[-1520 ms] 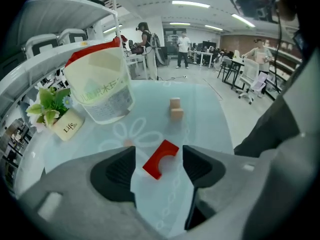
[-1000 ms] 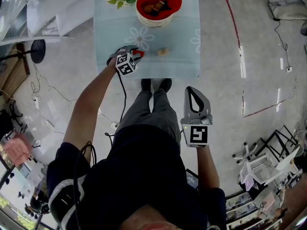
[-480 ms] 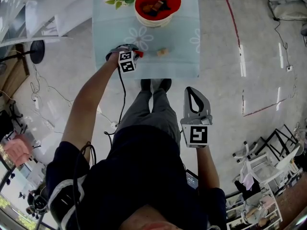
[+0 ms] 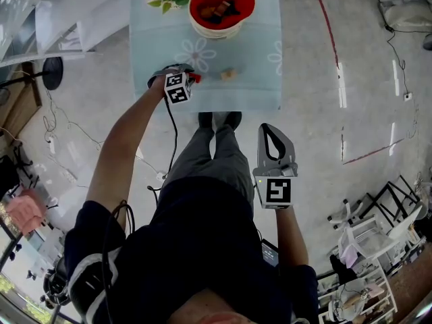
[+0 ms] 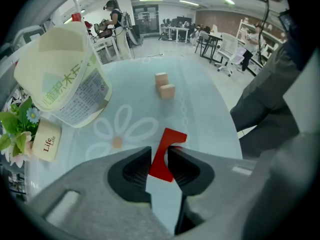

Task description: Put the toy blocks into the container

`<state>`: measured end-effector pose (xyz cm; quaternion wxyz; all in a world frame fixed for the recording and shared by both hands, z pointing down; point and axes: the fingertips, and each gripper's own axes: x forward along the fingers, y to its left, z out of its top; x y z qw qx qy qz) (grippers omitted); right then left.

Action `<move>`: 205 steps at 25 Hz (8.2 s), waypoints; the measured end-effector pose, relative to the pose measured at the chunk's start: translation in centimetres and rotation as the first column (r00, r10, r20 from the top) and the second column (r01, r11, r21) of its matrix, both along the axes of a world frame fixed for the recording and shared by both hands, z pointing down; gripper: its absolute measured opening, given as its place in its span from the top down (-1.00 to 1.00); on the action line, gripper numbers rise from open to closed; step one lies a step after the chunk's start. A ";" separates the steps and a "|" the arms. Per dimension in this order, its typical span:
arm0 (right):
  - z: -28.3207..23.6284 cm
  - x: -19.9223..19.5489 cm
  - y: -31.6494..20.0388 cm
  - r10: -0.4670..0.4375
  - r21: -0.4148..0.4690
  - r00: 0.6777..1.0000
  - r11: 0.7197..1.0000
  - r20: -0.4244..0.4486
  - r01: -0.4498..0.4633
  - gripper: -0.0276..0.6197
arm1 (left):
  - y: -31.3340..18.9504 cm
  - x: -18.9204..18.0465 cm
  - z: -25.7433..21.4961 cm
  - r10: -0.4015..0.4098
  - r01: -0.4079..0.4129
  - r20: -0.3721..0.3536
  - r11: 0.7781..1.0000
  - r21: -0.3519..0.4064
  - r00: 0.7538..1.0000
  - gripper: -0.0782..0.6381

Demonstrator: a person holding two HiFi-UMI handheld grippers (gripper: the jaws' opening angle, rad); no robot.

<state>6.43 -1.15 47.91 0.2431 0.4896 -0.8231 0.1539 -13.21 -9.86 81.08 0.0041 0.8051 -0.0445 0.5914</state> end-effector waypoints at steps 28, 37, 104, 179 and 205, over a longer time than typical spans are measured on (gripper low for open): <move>-1.3 0.8 0.7 0.052 0.018 0.998 0.998 0.032 -0.053 0.92 | -10.2 5.9 -26.8 -0.301 0.423 -0.474 0.889 0.175 0.828 0.51; -1.7 1.4 0.8 0.060 0.023 0.998 0.998 0.031 -0.061 0.93 | -17.8 8.2 -28.0 -0.331 0.460 -0.459 0.864 0.203 0.825 0.51; -1.9 3.2 1.9 0.098 0.011 0.995 0.995 0.021 -0.098 0.92 | -11.5 12.0 -29.4 -0.257 0.473 -0.621 0.855 0.211 0.741 -0.17; 2.0 4.8 3.8 0.102 -0.080 0.995 0.992 0.014 -0.101 0.92 | -3.9 11.9 -12.5 -0.407 0.476 -0.424 0.877 0.069 0.809 0.36; 0.0 3.2 2.2 0.073 -0.024 0.997 0.997 0.020 -0.073 0.93 | -17.1 8.2 -25.2 -0.478 0.608 -0.493 0.781 0.140 0.727 0.36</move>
